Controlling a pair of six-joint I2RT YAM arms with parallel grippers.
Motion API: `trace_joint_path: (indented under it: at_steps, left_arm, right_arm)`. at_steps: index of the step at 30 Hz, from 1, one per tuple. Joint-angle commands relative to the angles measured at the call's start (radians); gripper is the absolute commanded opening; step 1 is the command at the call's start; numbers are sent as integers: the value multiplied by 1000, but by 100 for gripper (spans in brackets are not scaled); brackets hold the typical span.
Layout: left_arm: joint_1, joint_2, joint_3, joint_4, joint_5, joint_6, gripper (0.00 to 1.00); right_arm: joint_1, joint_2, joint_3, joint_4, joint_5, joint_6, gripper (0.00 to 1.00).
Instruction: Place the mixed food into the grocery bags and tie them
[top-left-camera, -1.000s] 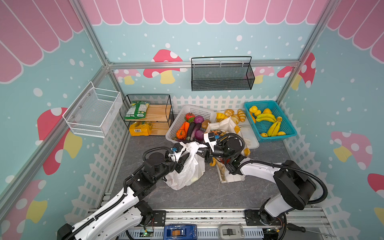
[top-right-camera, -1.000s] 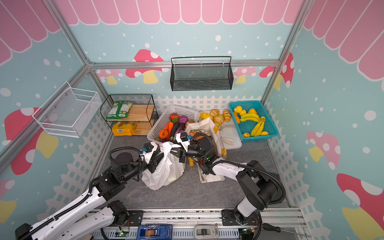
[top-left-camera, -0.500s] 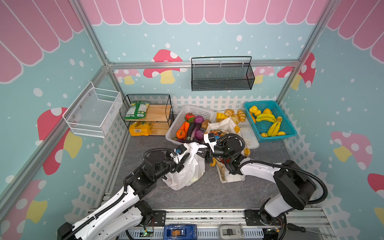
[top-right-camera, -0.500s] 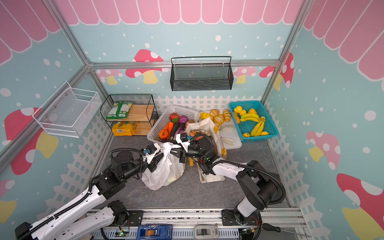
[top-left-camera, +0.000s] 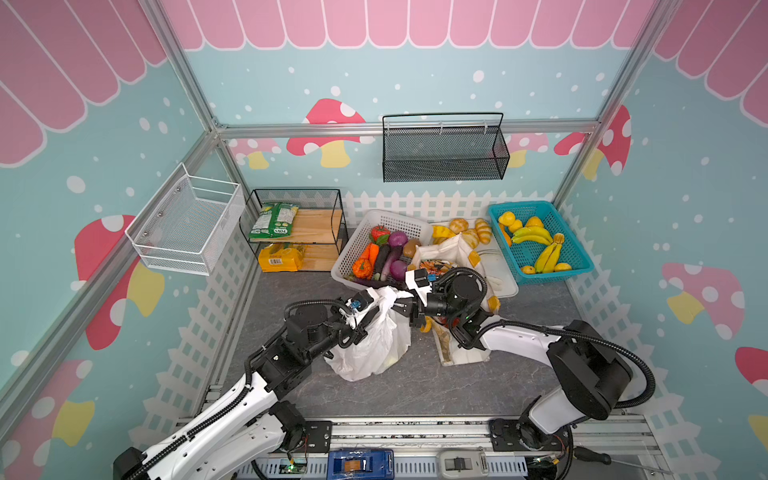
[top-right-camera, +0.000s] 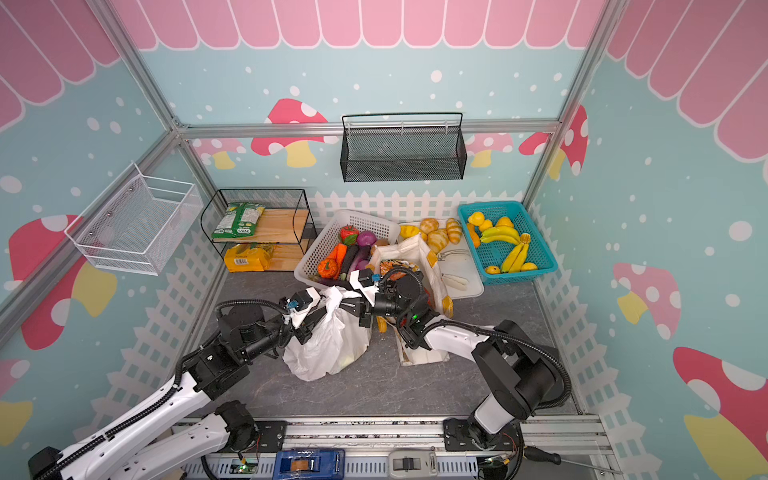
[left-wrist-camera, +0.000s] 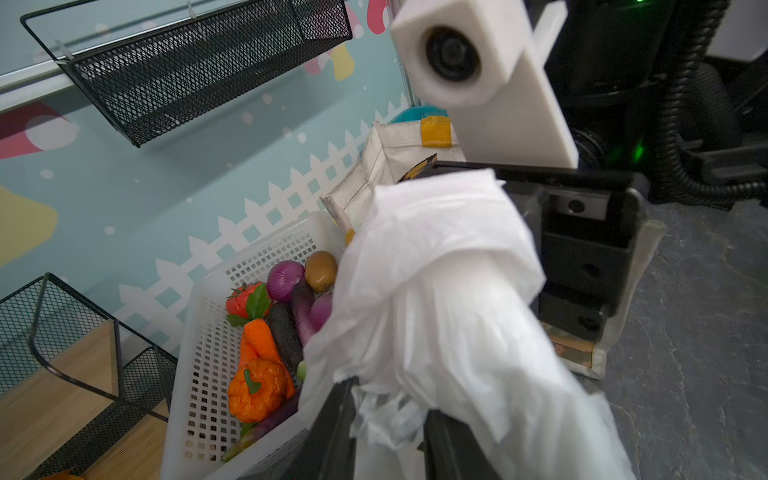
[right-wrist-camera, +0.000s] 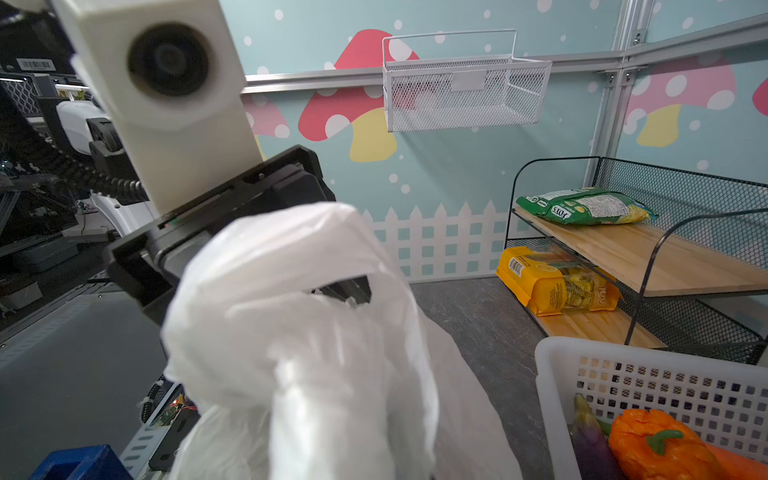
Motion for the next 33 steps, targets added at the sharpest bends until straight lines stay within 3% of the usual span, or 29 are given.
trace_joint_path:
  at_steps: [1, 3, 16, 22, 25, 33]
  left_arm:
    - [0, -1, 44, -12, 30, 57, 18]
    - [0, 6, 52, -34, 23, 67, 12]
    - [5, -33, 63, -131, -40, 53, 2]
    - [15, -89, 73, -222, -60, 45, 36]
    - [17, -111, 86, -276, -81, 35, 42]
    - [14, -172, 101, -271, 2, -235, 46]
  right_arm:
    - [2, -9, 9, -15, -16, -23, 0]
    - [2, -12, 6, -17, -11, -23, 0]
    - [0, -42, 10, -72, 32, -54, 0]
    - [0, -74, 8, -124, 84, -88, 0]
    - [0, -90, 9, -153, 127, -94, 0]
    - [45, -137, 127, -517, 449, -207, 0]
